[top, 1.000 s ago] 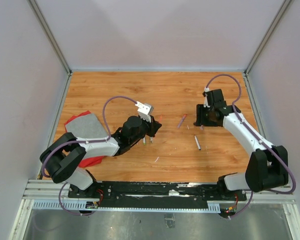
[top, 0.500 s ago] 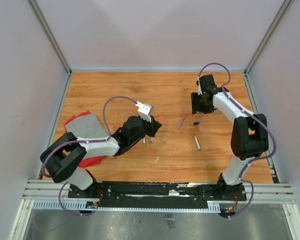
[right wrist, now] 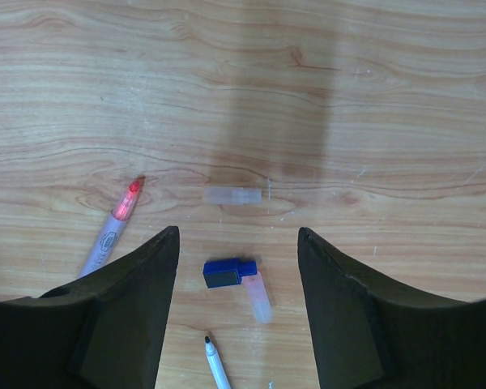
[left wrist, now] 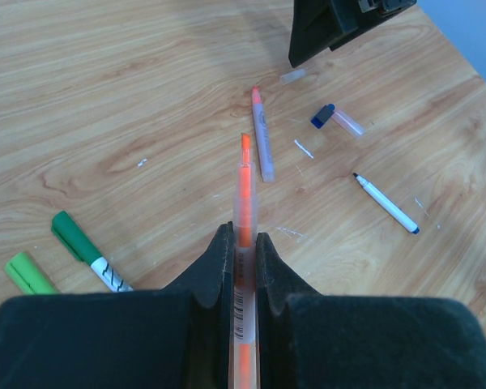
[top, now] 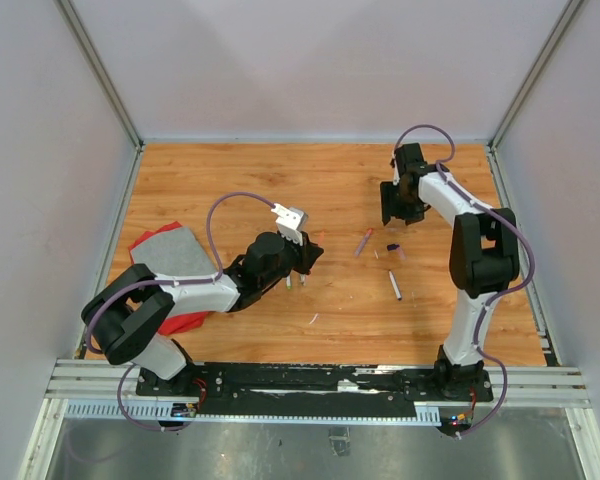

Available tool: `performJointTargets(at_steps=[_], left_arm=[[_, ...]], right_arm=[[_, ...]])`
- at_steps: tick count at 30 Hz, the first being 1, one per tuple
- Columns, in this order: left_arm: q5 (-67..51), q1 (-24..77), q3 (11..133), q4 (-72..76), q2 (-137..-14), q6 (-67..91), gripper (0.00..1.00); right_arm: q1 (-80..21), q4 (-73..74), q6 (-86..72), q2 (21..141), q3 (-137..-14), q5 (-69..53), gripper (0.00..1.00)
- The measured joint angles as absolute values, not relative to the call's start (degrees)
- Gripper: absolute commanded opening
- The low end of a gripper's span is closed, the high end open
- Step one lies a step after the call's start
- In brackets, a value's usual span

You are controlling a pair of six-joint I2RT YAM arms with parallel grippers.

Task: Insert the pens into the pen caps
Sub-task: Pick up the pen cap from the center of the board.

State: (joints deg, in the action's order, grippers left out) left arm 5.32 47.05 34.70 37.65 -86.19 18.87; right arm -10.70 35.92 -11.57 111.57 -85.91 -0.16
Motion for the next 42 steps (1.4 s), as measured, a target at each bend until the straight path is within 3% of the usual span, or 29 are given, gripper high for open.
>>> performJointTargets(at_steps=[32,42], left_arm=[[5.0,47.0,34.7,37.6,-86.5,18.9,0.0],[5.0,47.0,34.7,37.6,-86.5,18.9,0.01]], right_arm=[[-10.7,37.6,-12.4,119.6,-89.5,-1.9,0.51],[-10.7,37.8,-12.3,119.8,-89.8,-1.8,0.34]])
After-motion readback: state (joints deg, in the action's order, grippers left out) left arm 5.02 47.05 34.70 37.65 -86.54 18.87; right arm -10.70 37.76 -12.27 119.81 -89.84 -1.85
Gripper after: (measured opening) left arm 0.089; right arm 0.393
